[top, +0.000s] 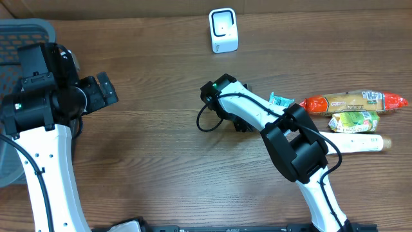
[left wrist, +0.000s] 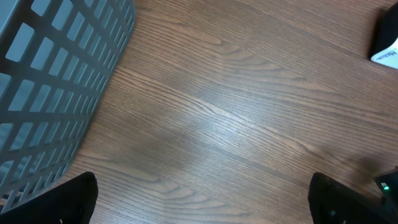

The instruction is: Scan the item barcode

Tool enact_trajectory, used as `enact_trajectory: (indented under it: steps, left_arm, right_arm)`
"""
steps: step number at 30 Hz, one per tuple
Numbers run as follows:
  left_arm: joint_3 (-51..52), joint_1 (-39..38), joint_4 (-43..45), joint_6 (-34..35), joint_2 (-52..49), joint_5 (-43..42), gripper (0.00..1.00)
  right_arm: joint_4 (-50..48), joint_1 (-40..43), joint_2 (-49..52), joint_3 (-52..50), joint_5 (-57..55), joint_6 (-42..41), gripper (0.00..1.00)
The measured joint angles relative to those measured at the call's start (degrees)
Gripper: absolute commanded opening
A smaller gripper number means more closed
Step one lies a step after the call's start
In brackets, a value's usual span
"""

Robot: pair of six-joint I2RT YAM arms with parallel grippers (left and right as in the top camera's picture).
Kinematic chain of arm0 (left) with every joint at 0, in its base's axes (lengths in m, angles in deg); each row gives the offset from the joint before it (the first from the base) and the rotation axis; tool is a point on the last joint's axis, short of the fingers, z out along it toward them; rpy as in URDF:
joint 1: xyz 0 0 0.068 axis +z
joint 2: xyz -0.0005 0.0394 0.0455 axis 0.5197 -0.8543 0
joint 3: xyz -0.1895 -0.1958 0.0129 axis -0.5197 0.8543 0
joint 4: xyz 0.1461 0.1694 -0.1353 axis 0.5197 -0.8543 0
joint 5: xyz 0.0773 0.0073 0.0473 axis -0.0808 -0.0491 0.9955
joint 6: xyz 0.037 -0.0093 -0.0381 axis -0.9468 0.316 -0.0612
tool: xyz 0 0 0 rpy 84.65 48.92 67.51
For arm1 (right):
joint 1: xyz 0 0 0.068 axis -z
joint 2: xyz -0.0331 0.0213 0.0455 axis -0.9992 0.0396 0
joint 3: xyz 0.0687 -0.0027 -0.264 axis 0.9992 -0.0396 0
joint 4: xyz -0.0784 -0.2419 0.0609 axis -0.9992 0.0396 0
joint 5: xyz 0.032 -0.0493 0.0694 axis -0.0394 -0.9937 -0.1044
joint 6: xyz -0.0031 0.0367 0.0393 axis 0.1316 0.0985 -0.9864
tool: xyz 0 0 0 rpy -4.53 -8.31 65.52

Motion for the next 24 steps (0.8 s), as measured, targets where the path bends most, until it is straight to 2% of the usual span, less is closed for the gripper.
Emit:
enact_trajectory:
  steps: [8, 11, 13, 16, 19, 22, 24]
  left_arm:
    - [0.0, 0.0, 0.02, 0.0, 0.0, 0.0, 1.0]
    - [0.0, 0.0, 0.02, 0.0, 0.0, 0.0, 0.99]
    - [0.0, 0.0, 0.02, 0.0, 0.0, 0.0, 1.0]
    - [0.0, 0.0, 0.0, 0.0, 0.0, 0.0, 1.0]
    - [0.0, 0.0, 0.0, 0.0, 0.0, 0.0, 0.99]
    - [0.0, 0.0, 0.0, 0.0, 0.0, 0.0, 1.0]
    - [0.0, 0.0, 0.02, 0.0, 0.0, 0.0, 0.99]
  right_arm:
    - [1.79, 0.5, -0.13, 3.72, 2.49, 0.04, 0.6]
    - [2.12, 2.01, -1.62, 8.37, 5.09, -0.46, 0.76]
    - [1.07, 4.55, -4.59, 11.15, 8.28, 0.98, 0.78]
    - [-1.49, 11.17, -10.78, 13.33, 15.85, 5.55, 0.75]
    - [-2.89, 21.77, -15.89, 14.93, 27.32, 14.34, 0.71]
    - [-3.15, 31.01, -16.33, 15.13, 36.81, 21.7, 0.64]
    - [-3.1, 35.41, -14.6, 15.1, 41.13, 26.75, 0.64]
